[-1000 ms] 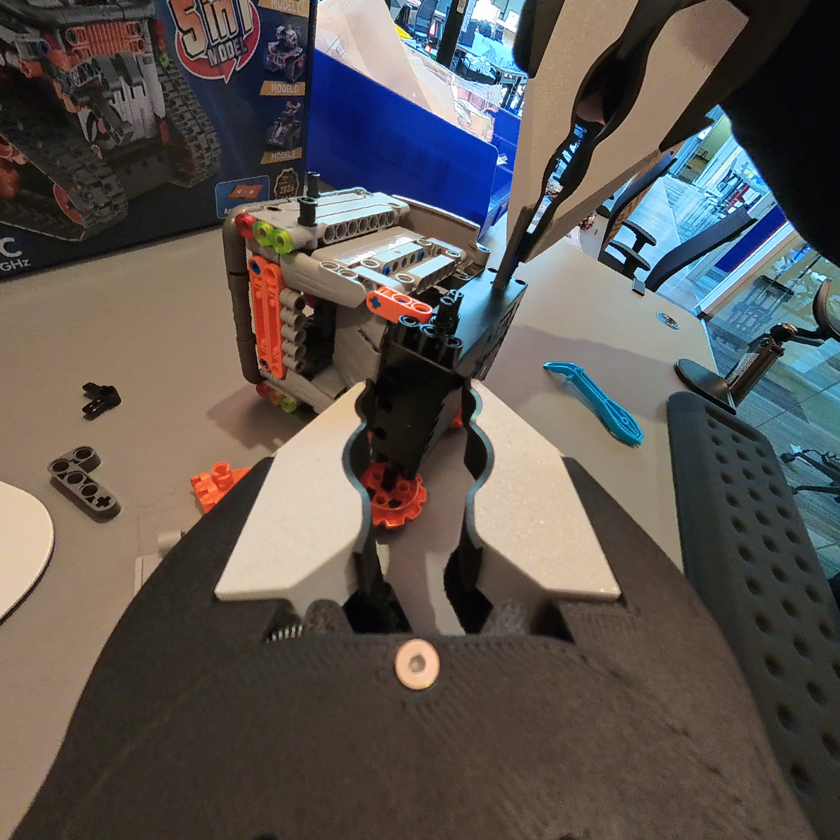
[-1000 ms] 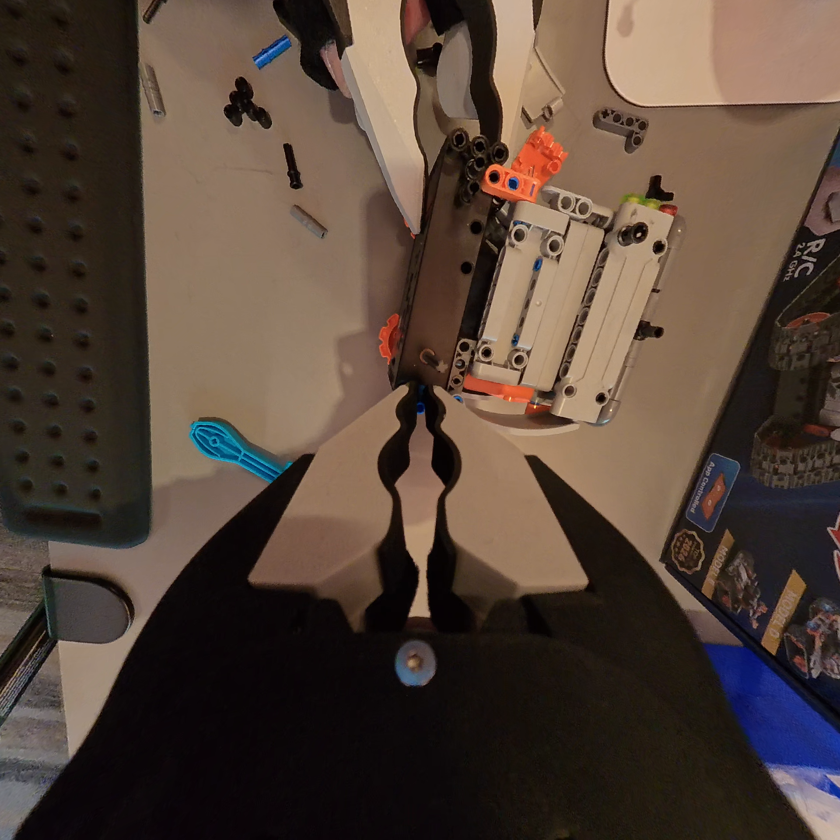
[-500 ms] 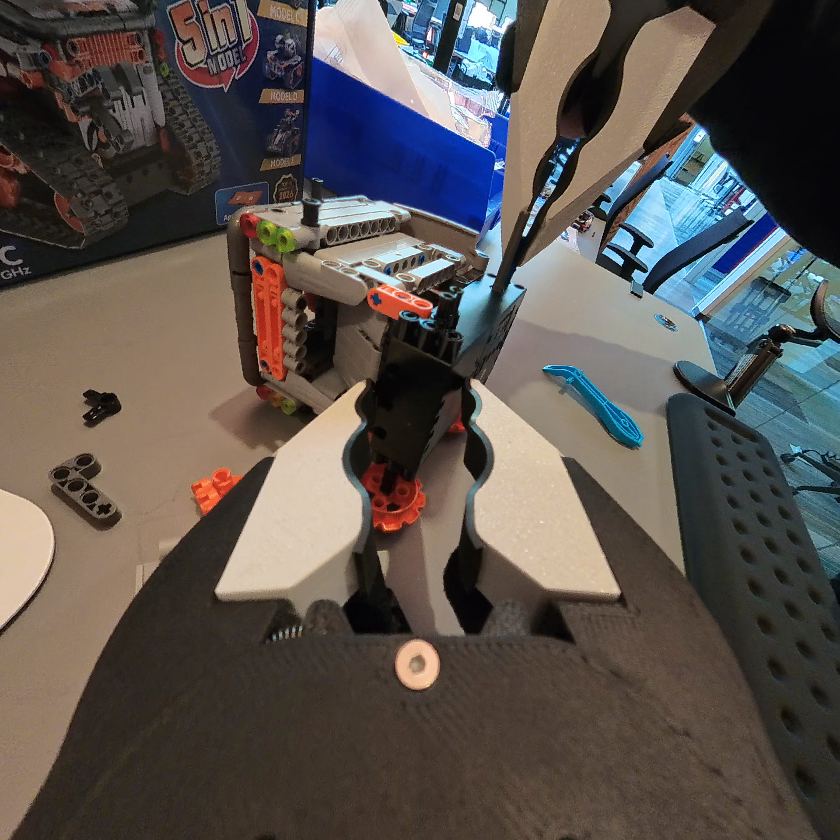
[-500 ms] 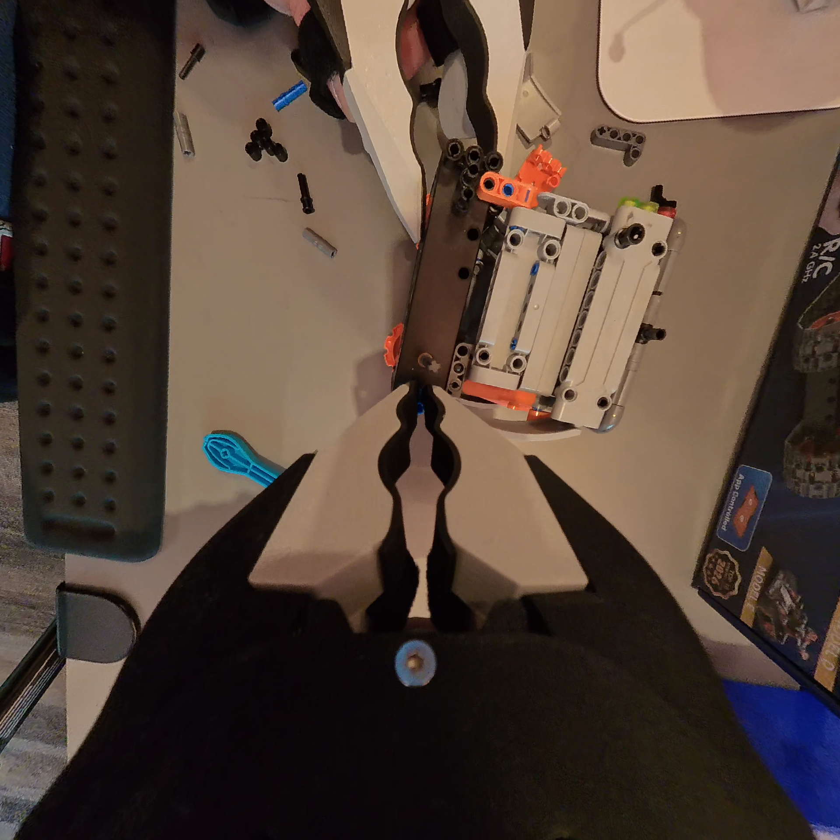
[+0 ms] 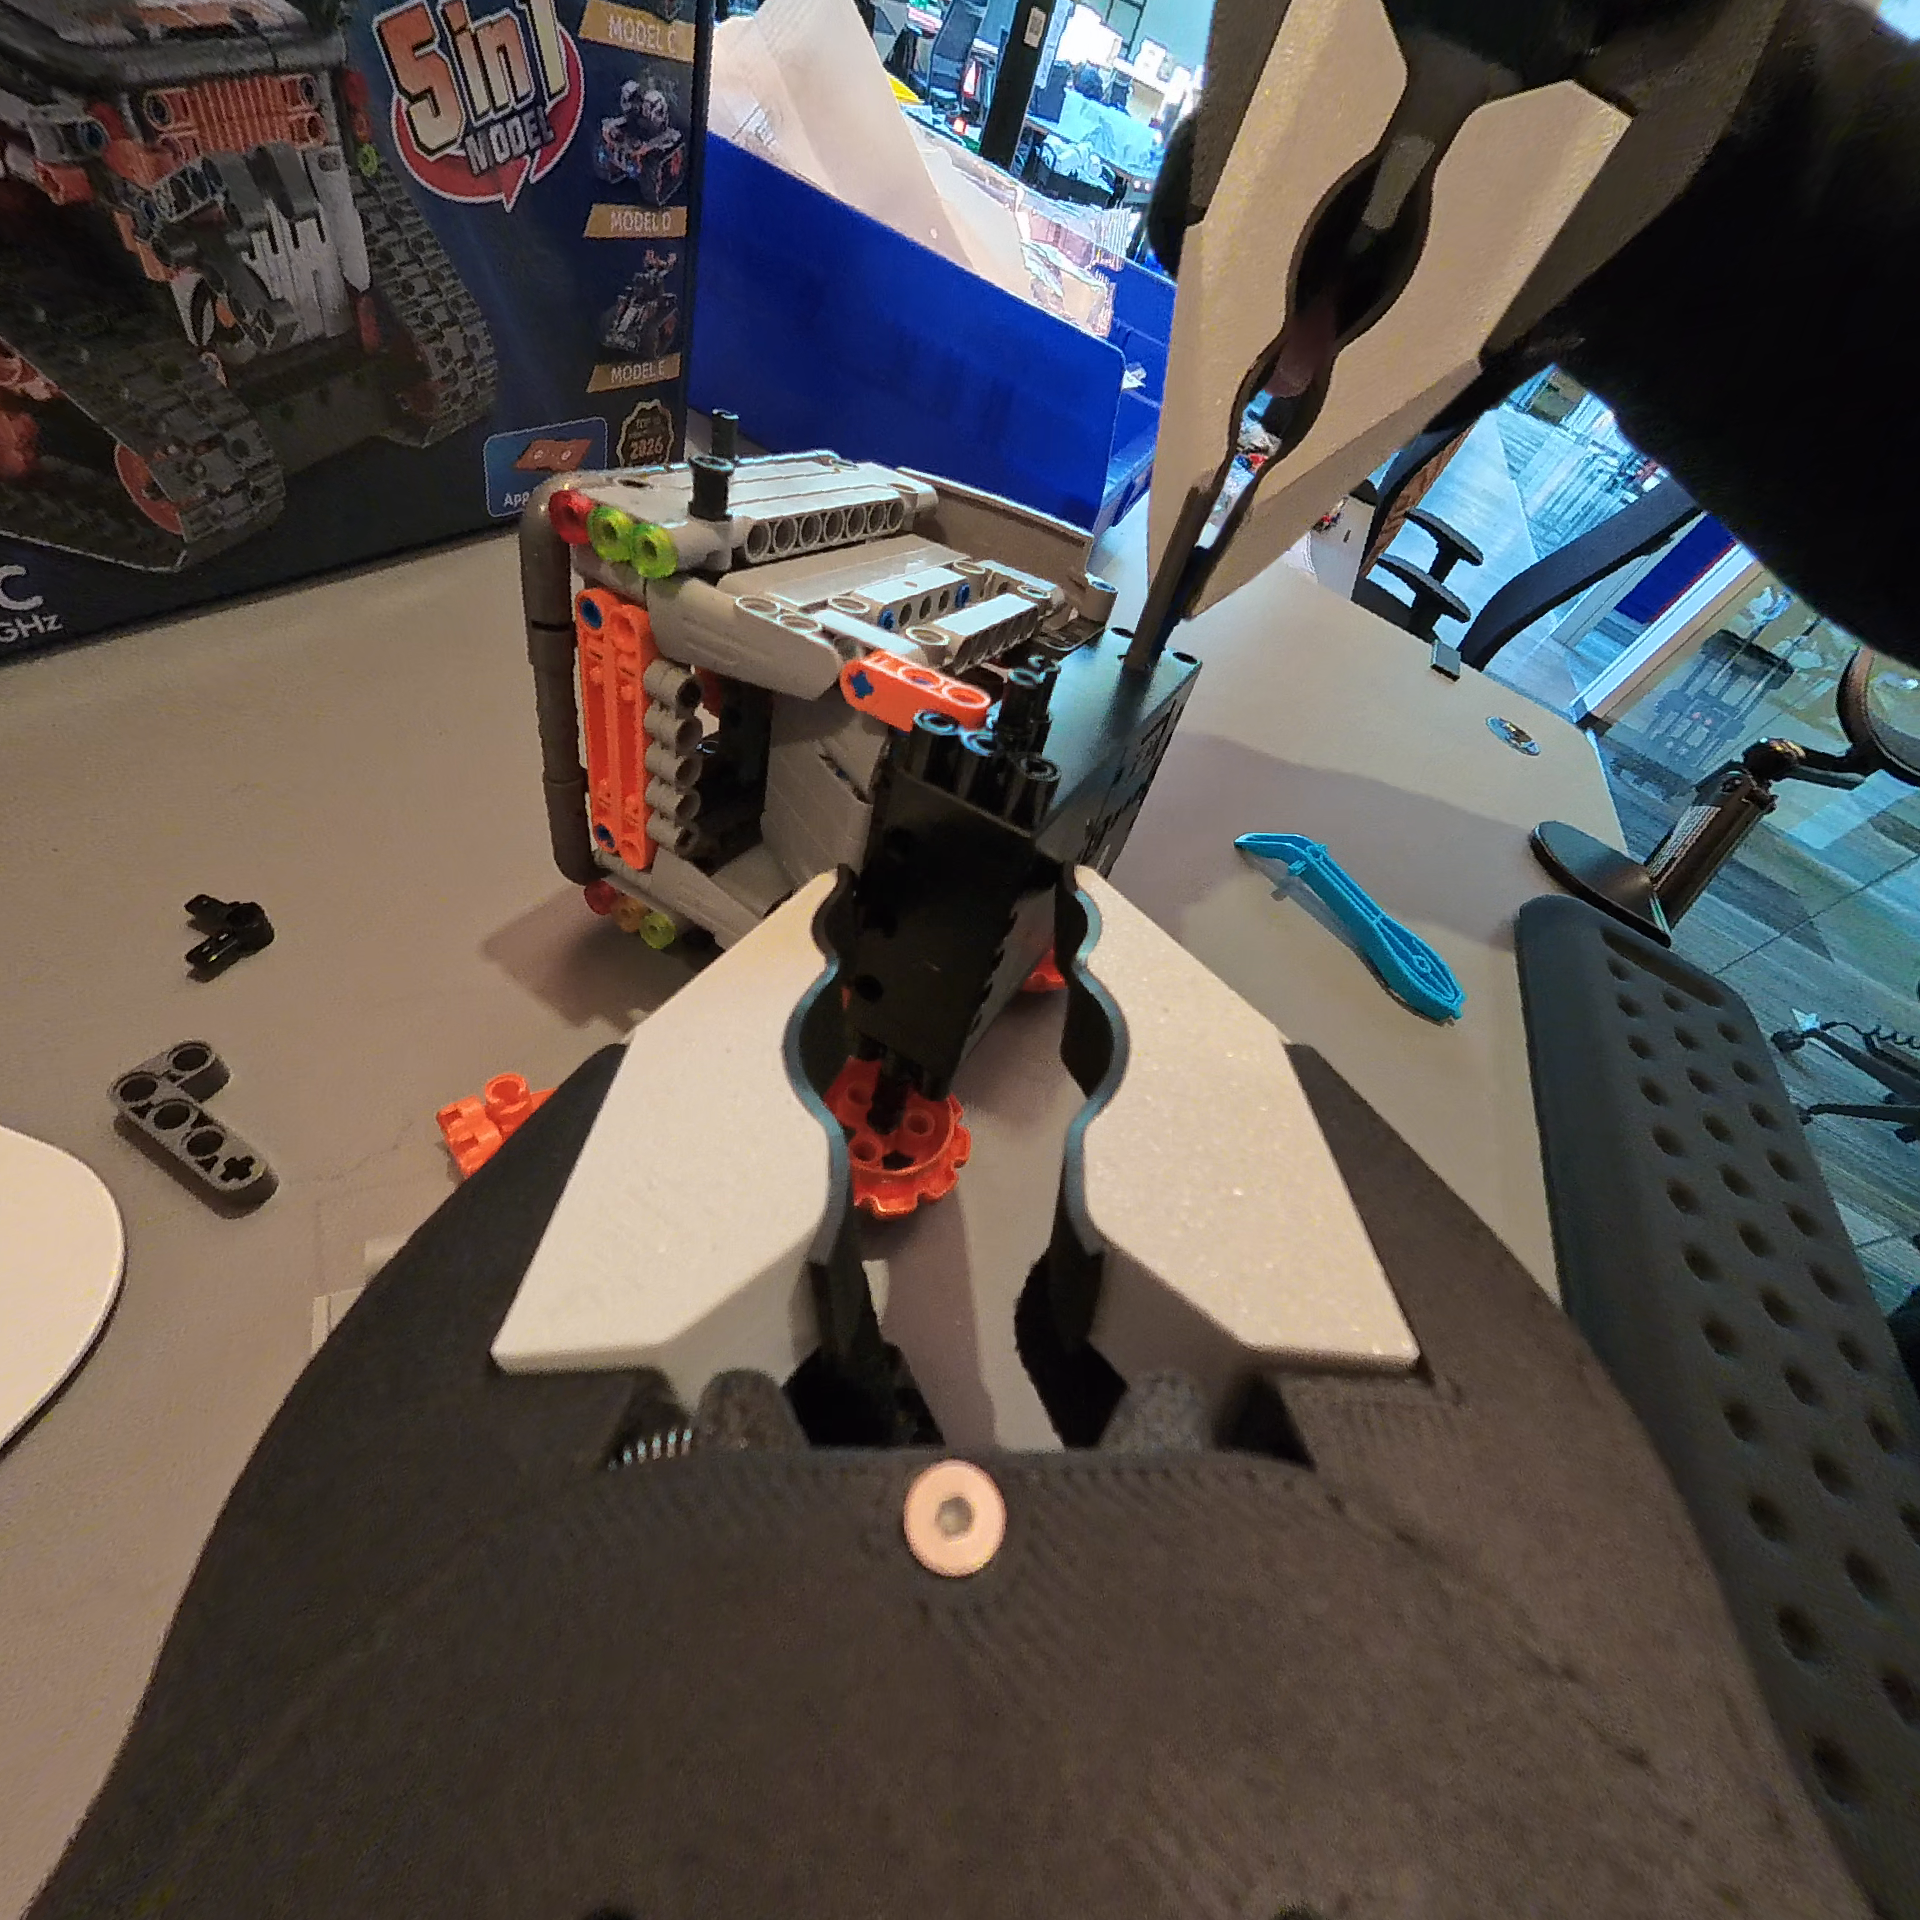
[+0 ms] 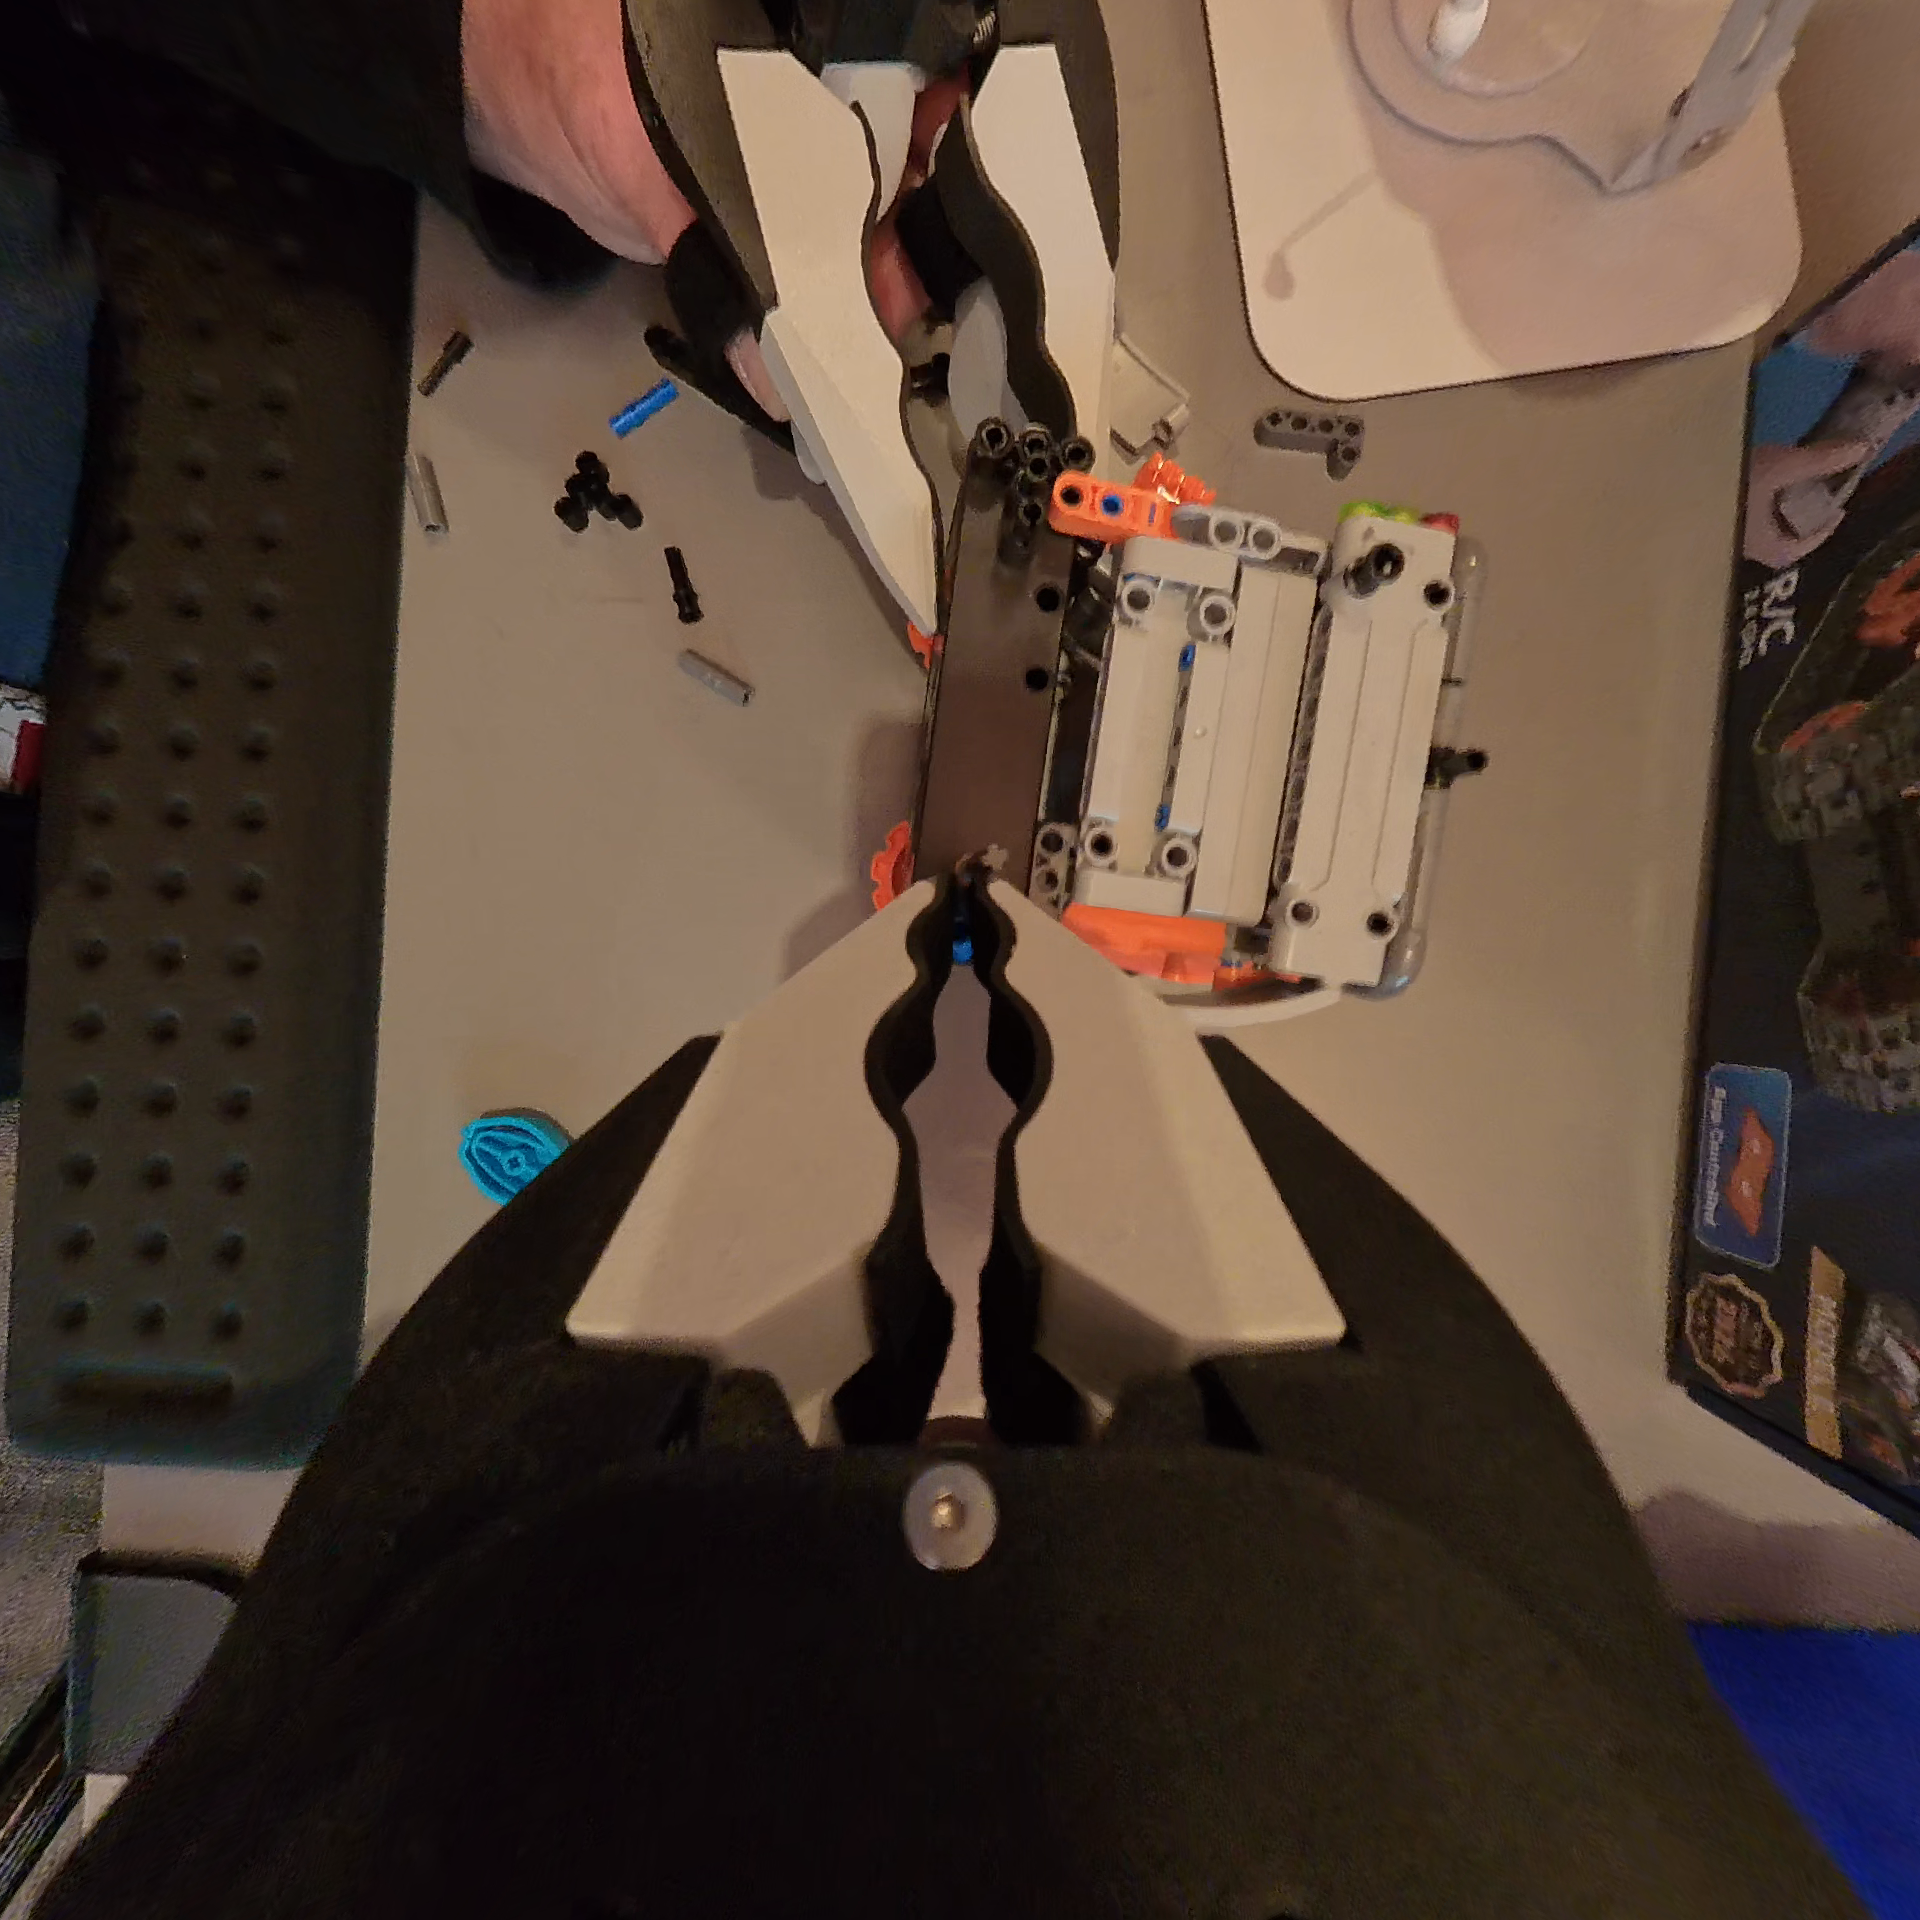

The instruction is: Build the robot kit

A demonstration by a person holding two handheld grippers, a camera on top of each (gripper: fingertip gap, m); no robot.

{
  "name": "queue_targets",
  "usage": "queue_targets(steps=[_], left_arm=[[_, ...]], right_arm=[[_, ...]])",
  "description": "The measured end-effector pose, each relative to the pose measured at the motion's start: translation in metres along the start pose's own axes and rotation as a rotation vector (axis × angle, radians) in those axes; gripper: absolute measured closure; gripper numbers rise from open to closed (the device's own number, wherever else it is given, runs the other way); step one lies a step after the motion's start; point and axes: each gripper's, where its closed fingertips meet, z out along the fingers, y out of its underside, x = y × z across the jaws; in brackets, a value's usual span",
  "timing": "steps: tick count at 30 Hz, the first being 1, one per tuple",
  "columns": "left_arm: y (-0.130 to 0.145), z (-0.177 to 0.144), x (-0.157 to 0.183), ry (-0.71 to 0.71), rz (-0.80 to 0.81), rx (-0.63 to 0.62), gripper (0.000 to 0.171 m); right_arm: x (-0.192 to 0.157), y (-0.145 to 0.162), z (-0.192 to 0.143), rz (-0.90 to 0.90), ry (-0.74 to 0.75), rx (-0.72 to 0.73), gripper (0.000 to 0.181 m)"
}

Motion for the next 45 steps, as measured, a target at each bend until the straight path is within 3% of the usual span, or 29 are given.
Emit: queue_targets(steps=[15,25,29,35,40,45], left_arm=[[0.0,-0.001,0.0,0.004,0.008,-0.003,0.135],[0.0,-0.001,0.0,-0.002,0.009,0.001,0.135],[0.002,0.001,0.0,-0.006,0.028,-0.017,0.138],[0.001,-0.002,0.0,0.005,0.031,-0.011,0.138],[0.003,-0.002,0.0,0.008,0.036,-0.025,0.138],[0.004,-0.003,0.0,0.005,0.041,-0.03,0.137]], right_arm=[[-0.002,0.005,-0.005,0.172,0.097,0.275,0.181],[-0.005,0.006,-0.004,0.19,-0.014,0.204,0.181],[-0.013,0.011,0.015,0.182,-0.098,0.114,0.181],[-0.022,0.0,-0.007,0.176,-0.119,0.168,0.181],[-0.007,0.008,-0.056,0.291,0.077,0.301,0.181],[0.001,0.061,-0.089,0.485,0.359,0.322,0.179]])
